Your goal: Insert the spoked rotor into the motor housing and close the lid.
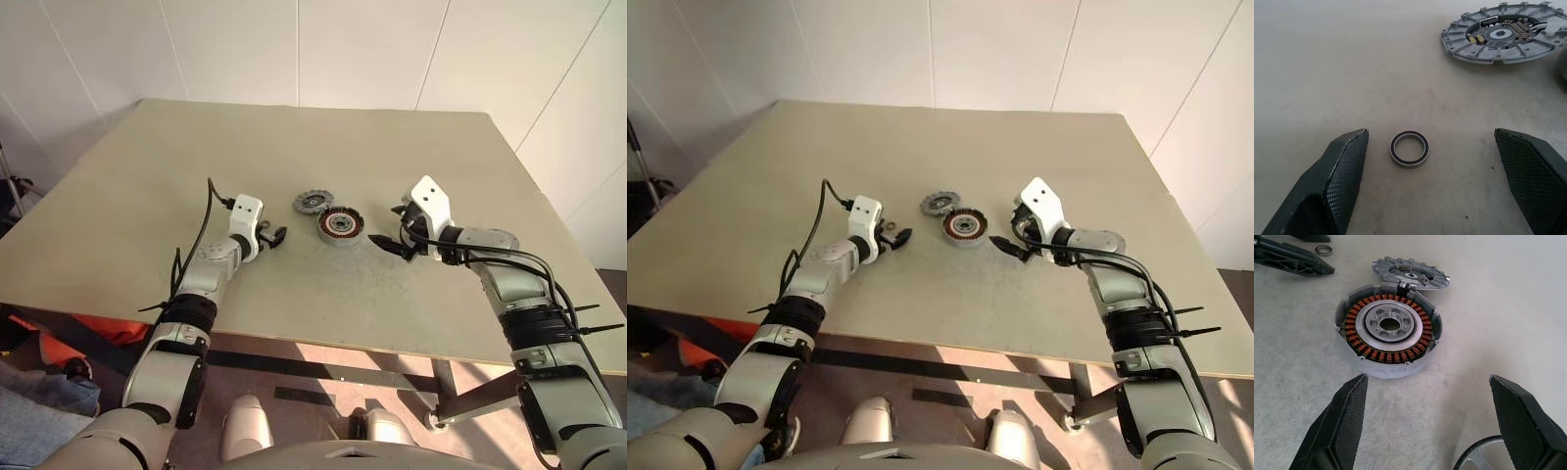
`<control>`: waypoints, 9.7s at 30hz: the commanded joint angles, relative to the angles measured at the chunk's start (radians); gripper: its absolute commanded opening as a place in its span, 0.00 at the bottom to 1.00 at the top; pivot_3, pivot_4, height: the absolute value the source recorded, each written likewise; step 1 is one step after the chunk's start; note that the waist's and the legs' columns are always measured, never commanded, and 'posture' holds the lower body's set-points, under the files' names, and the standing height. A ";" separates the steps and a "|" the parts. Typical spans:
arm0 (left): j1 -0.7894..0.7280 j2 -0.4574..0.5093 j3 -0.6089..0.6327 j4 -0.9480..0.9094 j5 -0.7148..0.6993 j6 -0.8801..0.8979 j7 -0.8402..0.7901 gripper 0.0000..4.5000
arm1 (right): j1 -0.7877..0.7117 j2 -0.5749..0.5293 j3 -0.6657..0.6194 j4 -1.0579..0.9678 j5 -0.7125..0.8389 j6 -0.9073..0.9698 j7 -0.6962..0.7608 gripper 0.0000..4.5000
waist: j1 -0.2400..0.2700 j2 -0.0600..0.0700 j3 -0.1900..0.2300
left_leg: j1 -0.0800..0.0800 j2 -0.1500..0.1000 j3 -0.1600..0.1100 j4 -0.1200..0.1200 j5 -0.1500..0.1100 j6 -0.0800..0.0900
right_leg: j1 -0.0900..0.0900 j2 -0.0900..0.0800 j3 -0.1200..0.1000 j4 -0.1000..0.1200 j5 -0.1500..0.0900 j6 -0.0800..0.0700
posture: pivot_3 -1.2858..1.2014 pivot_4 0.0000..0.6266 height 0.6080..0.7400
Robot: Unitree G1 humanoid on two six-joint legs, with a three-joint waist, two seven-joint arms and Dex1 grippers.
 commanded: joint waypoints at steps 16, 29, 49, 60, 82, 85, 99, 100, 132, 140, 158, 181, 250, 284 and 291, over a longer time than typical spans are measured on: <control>-0.047 0.012 0.009 0.021 0.008 0.049 0.001 0.30 | -0.026 0.006 -0.026 -0.029 0.001 -0.013 -0.049 1.00 | 0.003 0.000 0.000 | 0.000 0.000 0.000 0.000 0.000 0.000 | 0.001 0.000 0.000 -0.001 0.000 0.000 | 0.52 0.00 1.00; -0.065 0.007 0.015 0.021 0.016 0.041 0.002 0.23 | -0.022 0.006 -0.022 -0.029 -0.002 -0.018 -0.065 1.00 | 0.005 0.000 0.000 | 0.000 0.000 0.000 0.000 0.000 0.000 | 0.001 0.000 0.000 -0.001 0.000 0.000 | 0.52 0.00 1.00; -0.334 -0.080 -0.101 0.114 -0.064 0.034 -0.444 0.23 | 0.010 -0.013 -0.056 -0.054 0.004 -0.012 -0.102 1.00 | 0.005 -0.001 0.001 | -0.002 -0.001 0.000 -0.001 -0.001 0.001 | -0.002 -0.001 -0.001 -0.002 0.000 0.000 | 0.52 0.00 1.00; -0.436 -0.143 -0.139 0.373 0.067 -0.106 -0.359 0.23 | 0.054 -0.024 -0.087 -0.106 0.006 0.008 -0.119 1.00 | 0.006 -0.001 0.001 | -0.002 -0.002 0.000 -0.001 -0.001 0.001 | -0.001 -0.002 -0.001 -0.003 0.000 0.000 | 0.52 0.00 1.00; -0.464 -0.177 -0.113 0.477 0.130 -0.148 -0.274 0.44 | 0.041 -0.016 -0.085 -0.101 0.003 0.014 -0.124 1.00 | 0.024 -0.001 0.001 | -0.003 -0.002 0.000 -0.001 -0.001 0.002 | -0.001 -0.002 -0.001 -0.003 0.000 0.000 | 0.52 0.00 1.00; -0.468 -0.175 -0.093 0.474 0.120 -0.152 -0.263 0.44 | 0.042 -0.016 -0.085 -0.102 0.003 0.014 -0.124 1.00 | 0.026 -0.001 0.001 | -0.003 -0.002 0.000 -0.001 -0.001 0.002 | -0.001 -0.002 -0.001 -0.003 0.000 0.000 | 0.52 0.00 1.00; -0.341 0.008 0.100 -0.076 -0.103 0.077 -0.325 0.44 | 0.026 0.125 -0.017 -0.147 0.011 0.043 -0.139 1.00 | 0.019 0.000 0.002 | -0.001 -0.001 0.001 -0.005 -0.001 0.002 | -0.002 -0.001 -0.001 -0.003 -0.001 -0.001 | 0.52 0.00 1.00; -0.309 0.035 0.096 -0.109 -0.094 0.094 -0.315 0.44 | 0.011 0.152 -0.018 -0.133 0.016 0.048 -0.151 1.00 | 0.020 0.000 0.002 | -0.001 -0.001 0.001 -0.005 -0.001 0.002 | -0.002 -0.001 -0.001 -0.003 -0.001 -0.002 | 0.52 0.00 1.00; -0.032 0.101 0.068 -0.399 -0.115 0.259 -0.189 0.45 | -0.103 0.258 0.044 0.069 -0.041 0.082 -0.212 0.73 | 0.016 -0.001 0.003 | -0.008 0.000 0.000 -0.005 0.003 -0.006 | -0.011 0.000 -0.001 0.000 -0.001 -0.001 | 0.52 0.00 1.00; -0.022 0.098 0.057 -0.420 -0.122 0.277 -0.183 0.45 | -0.111 0.258 0.047 0.085 -0.048 0.100 -0.204 0.73 | 0.017 -0.001 0.003 | -0.008 0.000 0.000 -0.005 0.003 -0.006 | -0.011 0.000 -0.001 0.000 -0.001 -0.001 | 0.52 0.00 1.00; 0.001 0.096 0.041 -0.439 -0.122 0.279 -0.173 0.45 | -0.163 0.269 0.047 0.183 -0.060 0.112 -0.226 0.73 | 0.017 -0.001 0.002 | -0.008 0.000 0.000 -0.004 0.004 -0.006 | -0.011 0.000 -0.001 0.001 -0.001 -0.001 | 0.52 0.00 1.00; 0.005 0.100 0.037 -0.432 -0.119 0.276 -0.167 0.45 | -0.176 0.267 0.046 0.194 -0.069 0.097 -0.238 0.45 | 0.018 -0.001 0.002 | -0.006 0.000 0.000 -0.002 0.004 -0.006 | -0.009 0.000 -0.001 0.003 -0.001 -0.001 | 0.52 0.00 1.00; 0.023 0.106 -0.001 -0.404 -0.102 0.253 -0.168 0.45 | -0.137 0.236 0.032 0.031 -0.068 0.185 -0.215 0.13 | 0.020 -0.001 0.002 | -0.007 0.000 -0.001 0.000 0.004 -0.006 | -0.009 0.000 0.000 0.003 -0.001 -0.001 | 0.52 0.00 1.00; 0.033 0.117 -0.002 -0.401 -0.086 0.245 -0.169 0.45 | -0.172 0.267 0.034 0.108 -0.074 0.119 -0.213 0.51 | 0.020 -0.001 0.002 | -0.007 0.000 -0.001 0.000 0.004 -0.007 | -0.009 0.000 0.000 0.004 -0.001 -0.001 | 0.52 0.00 1.00; 0.032 0.116 -0.005 -0.398 -0.081 0.242 -0.171 0.45 | -0.191 0.282 0.000 0.137 -0.052 0.123 -0.228 0.29 | 0.020 -0.001 0.002 | -0.007 0.000 -0.001 0.000 0.004 -0.007 | -0.009 0.000 0.000 0.005 -0.001 -0.001 | 0.52 0.00 1.00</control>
